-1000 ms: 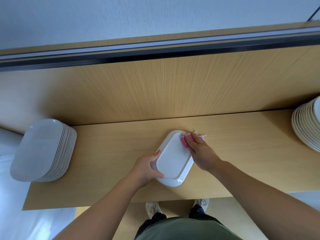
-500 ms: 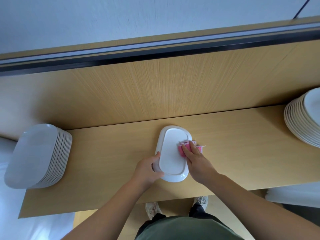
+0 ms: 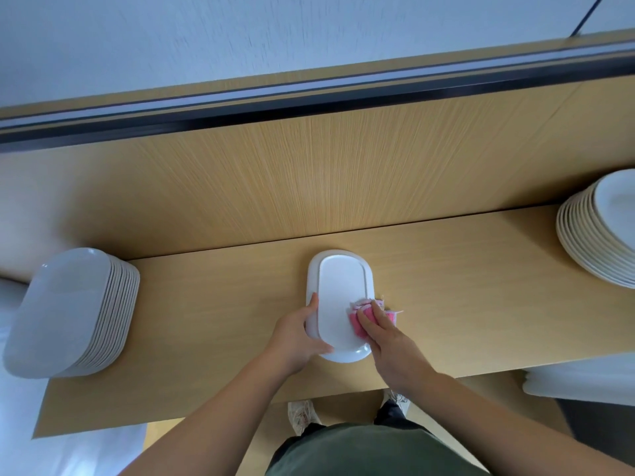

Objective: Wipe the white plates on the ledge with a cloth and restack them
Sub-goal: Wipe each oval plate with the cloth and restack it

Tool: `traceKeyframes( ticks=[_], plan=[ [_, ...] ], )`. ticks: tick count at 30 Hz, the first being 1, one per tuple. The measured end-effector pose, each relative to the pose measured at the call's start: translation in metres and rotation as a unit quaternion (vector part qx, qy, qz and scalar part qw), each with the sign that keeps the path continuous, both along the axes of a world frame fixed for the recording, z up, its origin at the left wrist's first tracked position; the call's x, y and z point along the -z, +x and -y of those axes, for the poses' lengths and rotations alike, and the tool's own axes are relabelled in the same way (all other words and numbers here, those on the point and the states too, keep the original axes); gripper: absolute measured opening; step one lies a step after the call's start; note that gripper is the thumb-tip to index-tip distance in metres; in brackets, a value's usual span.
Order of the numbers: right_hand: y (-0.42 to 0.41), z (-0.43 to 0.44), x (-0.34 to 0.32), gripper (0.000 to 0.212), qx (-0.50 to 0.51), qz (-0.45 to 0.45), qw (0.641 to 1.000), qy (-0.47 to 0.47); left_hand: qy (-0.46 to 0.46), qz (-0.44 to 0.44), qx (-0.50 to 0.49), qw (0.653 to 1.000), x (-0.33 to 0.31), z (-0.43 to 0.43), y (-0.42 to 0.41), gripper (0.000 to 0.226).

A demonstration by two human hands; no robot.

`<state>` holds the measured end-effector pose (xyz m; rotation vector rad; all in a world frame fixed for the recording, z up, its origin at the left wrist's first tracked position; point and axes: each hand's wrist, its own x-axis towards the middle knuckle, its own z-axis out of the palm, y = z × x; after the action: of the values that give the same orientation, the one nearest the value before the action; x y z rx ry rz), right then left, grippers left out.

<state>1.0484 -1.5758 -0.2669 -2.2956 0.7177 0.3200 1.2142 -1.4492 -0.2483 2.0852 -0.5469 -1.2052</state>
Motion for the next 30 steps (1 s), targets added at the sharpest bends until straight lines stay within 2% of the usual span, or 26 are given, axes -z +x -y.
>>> traceKeyframes(
  ticks=[5,8,13,15,18,22,25,28,30],
  plan=[
    [-0.014,-0.018,0.0,0.046,0.011,0.02,0.998,0.056,0.015,0.049,0.051,0.997,-0.001,0.004,0.009,0.106],
    [-0.017,-0.014,-0.008,0.045,0.003,0.058,0.997,0.048,0.022,0.07,0.073,0.995,-0.001,0.004,0.014,0.107],
    [0.002,-0.002,-0.021,0.051,-0.029,0.163,0.981,-0.101,0.014,0.062,0.077,0.995,0.0,0.004,0.017,0.109],
    [0.007,-0.004,-0.011,0.057,-0.069,0.127,0.979,-0.142,0.006,0.052,0.074,0.996,0.0,0.005,0.016,0.11],
    [0.005,-0.012,0.005,0.05,-0.141,0.043,0.97,-0.192,0.003,0.042,0.066,0.997,0.001,0.006,0.016,0.111],
    [0.007,0.001,0.012,0.055,-0.142,0.028,0.979,-0.144,0.007,0.035,0.061,0.997,0.003,0.006,0.015,0.109],
    [0.017,0.018,0.007,0.066,-0.142,0.013,0.983,-0.118,0.013,0.052,0.08,0.995,0.003,0.007,0.014,0.107],
    [0.031,0.031,0.001,0.052,-0.133,-0.018,0.983,-0.122,0.024,0.06,0.085,0.994,0.003,0.007,0.014,0.11],
    [0.041,0.037,-0.001,0.052,-0.127,-0.029,0.984,-0.121,0.03,0.057,0.083,0.994,0.002,0.008,0.014,0.112]
  ],
)
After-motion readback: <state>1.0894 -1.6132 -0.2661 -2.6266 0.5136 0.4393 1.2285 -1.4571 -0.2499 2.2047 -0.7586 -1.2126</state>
